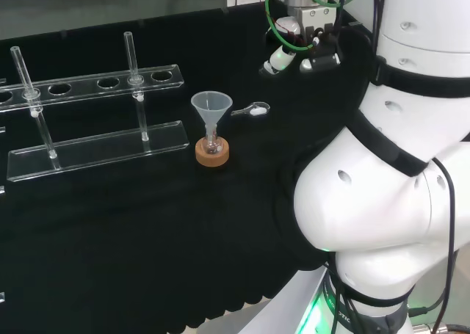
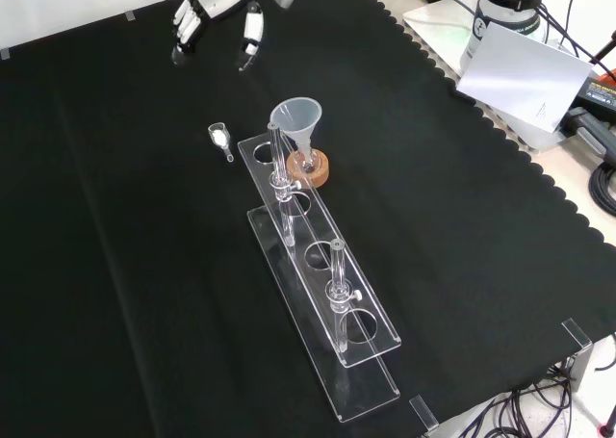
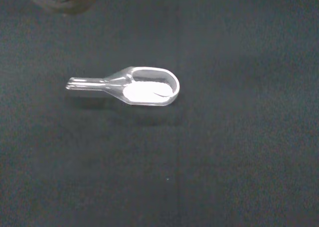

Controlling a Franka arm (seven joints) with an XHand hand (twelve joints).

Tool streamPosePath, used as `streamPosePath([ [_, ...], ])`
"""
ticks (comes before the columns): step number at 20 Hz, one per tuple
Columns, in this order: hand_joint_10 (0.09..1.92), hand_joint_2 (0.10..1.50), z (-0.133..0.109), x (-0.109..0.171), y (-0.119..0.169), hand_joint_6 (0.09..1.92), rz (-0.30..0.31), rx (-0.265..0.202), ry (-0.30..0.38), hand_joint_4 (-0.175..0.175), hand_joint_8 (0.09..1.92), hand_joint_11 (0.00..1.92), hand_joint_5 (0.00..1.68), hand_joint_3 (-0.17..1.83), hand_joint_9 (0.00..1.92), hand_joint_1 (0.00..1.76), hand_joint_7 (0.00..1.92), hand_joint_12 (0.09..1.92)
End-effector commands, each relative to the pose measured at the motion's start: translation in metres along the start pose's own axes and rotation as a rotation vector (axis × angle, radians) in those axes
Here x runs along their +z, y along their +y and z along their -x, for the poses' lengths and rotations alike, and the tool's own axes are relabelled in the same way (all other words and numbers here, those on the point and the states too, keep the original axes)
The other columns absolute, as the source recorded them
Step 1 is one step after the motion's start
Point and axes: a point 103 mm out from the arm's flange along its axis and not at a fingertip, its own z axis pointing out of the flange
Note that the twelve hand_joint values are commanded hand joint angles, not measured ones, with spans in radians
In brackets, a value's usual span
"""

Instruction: Pick up the weighing funnel.

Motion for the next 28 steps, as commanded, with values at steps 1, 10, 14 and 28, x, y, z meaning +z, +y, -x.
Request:
streamPosePath([
  [1, 0.55, 0.69, 0.01, 0.03, 0.026, 0.09, -0.044, -0.023, -0.002, -0.043, 0.69, 0.44, 0.47, 0.39, 0.66, 0.8, 0.44, 1.35],
  [10, 0.52, 0.65, -0.008, 0.069, 0.038, 0.09, -0.088, -0.047, -0.045, -0.03, 0.68, 0.47, 0.55, 0.47, 0.73, 0.83, 0.52, 1.33],
  [14, 0.51, 0.64, -0.015, 0.078, 0.046, 0.09, -0.083, -0.036, -0.076, -0.027, 0.68, 0.47, 0.57, 0.49, 0.74, 0.83, 0.52, 1.33],
  [28, 0.5, 0.62, -0.01, 0.099, 0.069, 0.11, -0.121, -0.036, -0.202, -0.016, 0.68, 0.48, 0.67, 0.51, 0.76, 0.85, 0.55, 1.32],
])
